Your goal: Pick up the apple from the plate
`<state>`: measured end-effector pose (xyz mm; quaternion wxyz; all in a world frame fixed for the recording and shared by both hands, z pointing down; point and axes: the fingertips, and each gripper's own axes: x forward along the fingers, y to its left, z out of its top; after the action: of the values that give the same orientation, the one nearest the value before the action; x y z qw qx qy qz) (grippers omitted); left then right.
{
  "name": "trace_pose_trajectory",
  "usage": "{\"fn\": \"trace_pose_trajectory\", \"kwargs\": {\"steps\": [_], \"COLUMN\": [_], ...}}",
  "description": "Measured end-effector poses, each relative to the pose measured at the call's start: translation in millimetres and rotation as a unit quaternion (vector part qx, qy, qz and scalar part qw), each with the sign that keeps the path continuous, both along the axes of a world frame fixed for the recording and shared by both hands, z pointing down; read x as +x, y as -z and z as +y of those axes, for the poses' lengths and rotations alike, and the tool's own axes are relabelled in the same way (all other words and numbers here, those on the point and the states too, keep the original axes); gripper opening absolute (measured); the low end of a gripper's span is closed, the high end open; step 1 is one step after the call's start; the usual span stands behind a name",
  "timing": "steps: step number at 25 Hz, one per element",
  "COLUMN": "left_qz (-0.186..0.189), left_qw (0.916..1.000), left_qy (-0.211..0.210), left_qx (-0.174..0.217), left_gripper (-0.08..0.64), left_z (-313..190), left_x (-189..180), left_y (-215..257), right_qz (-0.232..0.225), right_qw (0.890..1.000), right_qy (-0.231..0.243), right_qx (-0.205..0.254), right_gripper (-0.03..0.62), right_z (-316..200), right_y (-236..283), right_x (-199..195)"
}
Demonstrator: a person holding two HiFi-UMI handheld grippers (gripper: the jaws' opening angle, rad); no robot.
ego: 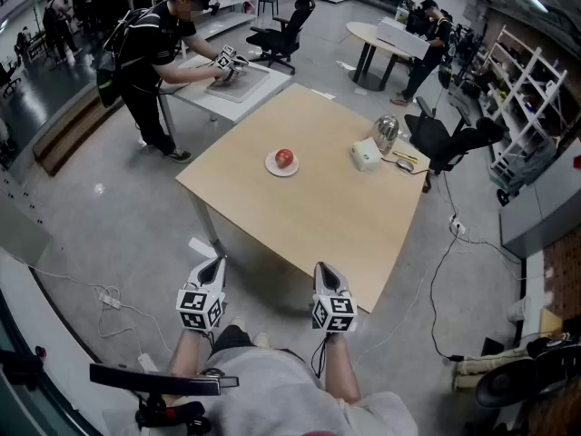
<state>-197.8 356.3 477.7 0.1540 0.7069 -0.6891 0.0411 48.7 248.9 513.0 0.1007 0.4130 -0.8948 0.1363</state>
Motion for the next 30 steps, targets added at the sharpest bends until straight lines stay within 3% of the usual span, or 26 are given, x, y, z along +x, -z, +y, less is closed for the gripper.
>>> {"fn": "trace_pose_trajectory", "kwargs": {"steps": [7,12,19,30], "left_qz": [-0.003,-0.004,-0.005,0.000], "left_qw": [1.0000,1.0000,0.9998,0.9988], "left_qy": [-0.005,-0.008,-0.017,-0.048], "left_qx": [-0.001,-0.001,-0.008,-0.009], "left_gripper": [0.020,0.020,0.020,0.020], "left_z": [-3.0,-9.8,-21.4,-97.2], "left_x": [10.3,15.3,15.6,2.3], "left_y": [-0.8,-0.3,-4.0,-5.2], "right_qz": [0.004,-0.025,-0.017,-0.007], "right_qw": [1.000,1.000,1.000,0.999], "right_qy": [0.005,-0.012,-0.012,-0.037], "right_qx": [0.005,0.005,-0.005,-0.014], "right_gripper": [0.006,0.006,0.006,0.006], "right_z": [-1.2,-8.0,-15.0,-73.5], "right_y": [-0.7,4.1,-3.4,-8.5], "right_x": [6.8,15.8,14.6,1.1]}}
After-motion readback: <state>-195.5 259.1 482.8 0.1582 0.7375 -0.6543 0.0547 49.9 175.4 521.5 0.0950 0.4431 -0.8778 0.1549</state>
